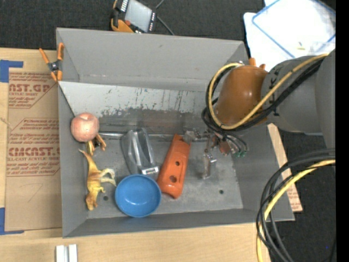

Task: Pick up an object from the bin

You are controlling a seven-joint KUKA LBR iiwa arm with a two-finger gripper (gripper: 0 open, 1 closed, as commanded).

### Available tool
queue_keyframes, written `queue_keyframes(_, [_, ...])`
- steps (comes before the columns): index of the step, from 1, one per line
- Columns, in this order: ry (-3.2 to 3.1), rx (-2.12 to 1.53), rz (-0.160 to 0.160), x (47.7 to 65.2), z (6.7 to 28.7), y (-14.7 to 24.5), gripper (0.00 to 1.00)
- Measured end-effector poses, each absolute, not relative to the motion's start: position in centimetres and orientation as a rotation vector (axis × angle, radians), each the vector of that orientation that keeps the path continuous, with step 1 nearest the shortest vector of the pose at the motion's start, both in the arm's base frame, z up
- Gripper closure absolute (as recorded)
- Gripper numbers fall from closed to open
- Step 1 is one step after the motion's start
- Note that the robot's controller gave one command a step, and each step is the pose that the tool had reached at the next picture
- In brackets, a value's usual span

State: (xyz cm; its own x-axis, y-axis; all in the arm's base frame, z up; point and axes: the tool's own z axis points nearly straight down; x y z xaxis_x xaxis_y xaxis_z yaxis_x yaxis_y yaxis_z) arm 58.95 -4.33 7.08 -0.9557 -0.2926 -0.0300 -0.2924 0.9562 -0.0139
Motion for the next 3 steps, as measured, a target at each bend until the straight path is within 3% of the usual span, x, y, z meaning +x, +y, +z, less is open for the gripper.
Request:
queue_keyframes(2, [3.040,-0.670,-0.017,58.24,8.08,-4.08,0.00])
queue_keyframes(3, [3.081,-0.399,-0.013,58.00,7.14,-3.70,1.00])
